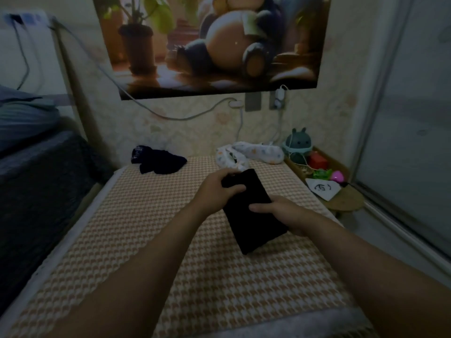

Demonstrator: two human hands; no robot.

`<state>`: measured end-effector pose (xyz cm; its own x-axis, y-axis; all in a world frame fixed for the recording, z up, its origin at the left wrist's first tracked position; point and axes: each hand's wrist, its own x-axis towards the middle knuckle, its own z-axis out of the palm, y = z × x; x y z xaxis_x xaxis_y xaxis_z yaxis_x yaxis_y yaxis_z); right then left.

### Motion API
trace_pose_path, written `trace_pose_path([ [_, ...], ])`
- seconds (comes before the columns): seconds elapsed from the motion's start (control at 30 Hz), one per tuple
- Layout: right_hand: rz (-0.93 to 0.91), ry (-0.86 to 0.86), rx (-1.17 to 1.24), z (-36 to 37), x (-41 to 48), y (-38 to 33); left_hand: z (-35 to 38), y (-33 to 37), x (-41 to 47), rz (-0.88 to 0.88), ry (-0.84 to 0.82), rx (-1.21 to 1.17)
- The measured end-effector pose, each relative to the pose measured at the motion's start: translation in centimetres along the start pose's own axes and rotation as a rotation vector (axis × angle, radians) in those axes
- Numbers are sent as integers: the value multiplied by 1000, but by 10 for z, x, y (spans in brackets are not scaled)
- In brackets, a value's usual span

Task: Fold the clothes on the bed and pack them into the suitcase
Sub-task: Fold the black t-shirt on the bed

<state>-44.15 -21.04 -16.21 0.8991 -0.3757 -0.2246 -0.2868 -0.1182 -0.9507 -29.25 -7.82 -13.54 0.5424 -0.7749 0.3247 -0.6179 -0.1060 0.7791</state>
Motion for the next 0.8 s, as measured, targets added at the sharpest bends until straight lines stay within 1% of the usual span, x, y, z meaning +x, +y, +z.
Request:
trace_pose_path([
  [0.1,-10,157,-27,-31,-1,15,47,13,26,53,11,197],
  [0.17,-3,231,-51,-53,0,30,81,13,34,63,-11,269],
  [0.27,16,268,-109,-88,-2,48,124,3,37,69,-47,338],
  [0.33,15,303,-161,-110,0,62,149,-6,35,38,-124,369],
  [0.4,1,403,-301,-124,3,76,175,-11,31,-21,-264,381],
  [0.47,2,510,-591,-132,5,90,198,-17,28,-41,-393,421],
  [0.5,0,534,-761,-133,3,95,207,-18,27,-21,-419,448],
  [0.53,-17,538,-889,-133,2,98,214,-20,27,8,-418,474],
  [0.57,-33,520,-953,-133,0,99,218,-18,26,28,-407,487],
  [0.6,-47,486,-967,-132,-1,99,221,-17,25,32,-401,494],
  [0.67,-47,389,-916,-128,0,99,219,-13,21,12,-396,481],
  [0.73,-3,281,-855,-121,0,100,214,-14,19,12,-409,464],
  [0.8,30,228,-845,-118,-1,101,206,-16,21,44,-381,460],
])
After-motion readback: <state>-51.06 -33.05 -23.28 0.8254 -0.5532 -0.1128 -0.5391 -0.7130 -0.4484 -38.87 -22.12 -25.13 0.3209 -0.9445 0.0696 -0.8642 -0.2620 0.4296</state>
